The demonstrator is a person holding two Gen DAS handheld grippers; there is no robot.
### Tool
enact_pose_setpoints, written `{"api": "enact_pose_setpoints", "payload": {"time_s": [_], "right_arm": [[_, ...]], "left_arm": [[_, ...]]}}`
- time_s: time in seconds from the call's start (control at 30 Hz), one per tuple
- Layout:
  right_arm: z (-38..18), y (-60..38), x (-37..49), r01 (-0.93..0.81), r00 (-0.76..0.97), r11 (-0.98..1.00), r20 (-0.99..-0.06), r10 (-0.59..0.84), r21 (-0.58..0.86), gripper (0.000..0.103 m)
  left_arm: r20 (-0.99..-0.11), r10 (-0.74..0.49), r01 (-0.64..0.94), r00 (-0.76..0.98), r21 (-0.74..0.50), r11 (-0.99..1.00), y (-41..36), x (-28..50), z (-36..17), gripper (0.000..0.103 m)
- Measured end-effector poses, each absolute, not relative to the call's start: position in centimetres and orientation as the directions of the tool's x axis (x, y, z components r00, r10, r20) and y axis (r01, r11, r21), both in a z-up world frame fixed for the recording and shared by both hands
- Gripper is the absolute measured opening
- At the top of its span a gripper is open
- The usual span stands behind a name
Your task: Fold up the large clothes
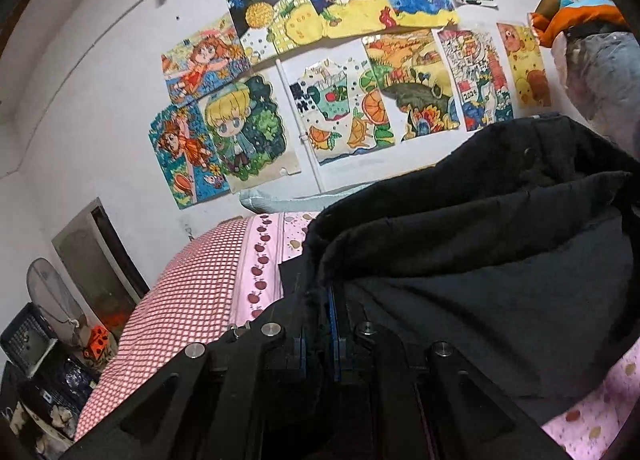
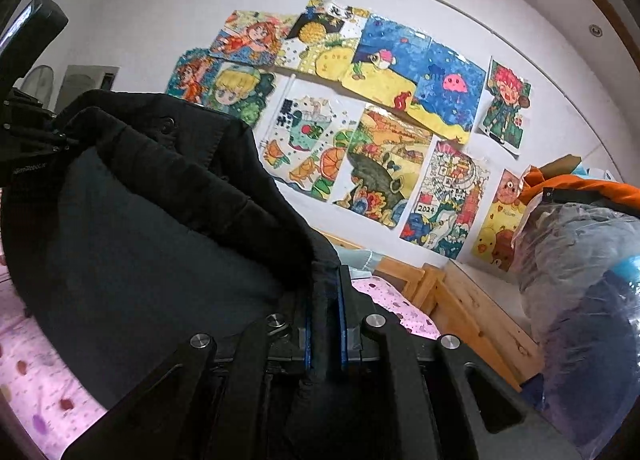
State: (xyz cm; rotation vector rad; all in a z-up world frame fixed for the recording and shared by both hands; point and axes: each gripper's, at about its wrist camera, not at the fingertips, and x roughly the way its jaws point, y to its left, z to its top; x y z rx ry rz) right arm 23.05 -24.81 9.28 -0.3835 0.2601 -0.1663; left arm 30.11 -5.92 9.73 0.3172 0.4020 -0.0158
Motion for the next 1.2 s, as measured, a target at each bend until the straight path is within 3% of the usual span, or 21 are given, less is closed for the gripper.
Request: {"api": "enact_pose_setpoints", "payload": {"time_s": [0.47, 0.73, 1.2], "right_arm": [[5.8, -25.6, 32.2, 0.16, 0.932, 0.92, -0.251, -0.26, -0.357, 0.007], [3.2, -27.4, 38.9, 0.176, 0.903, 0.928, -0.322, -0.285, -0.328, 0.007], [-0.8, -29.2, 42.3, 0.163, 0.883, 0.96, -0.4, -0.245, -0.227, 0.008]], "left_arm": [[-0.444, 0.05, 0.087, 0.895, 0.284, 0.955, -7.1, 39.1, 6.4, 0.008], [-0.465, 0.038, 0.111, 0.885, 0.29, 0.951, -9.0, 45.3, 3.5, 0.008], [-0.467, -0.013, 0.131, 0.884, 0.221, 0.966, -9.0, 47.0, 1.1, 0.012]]}}
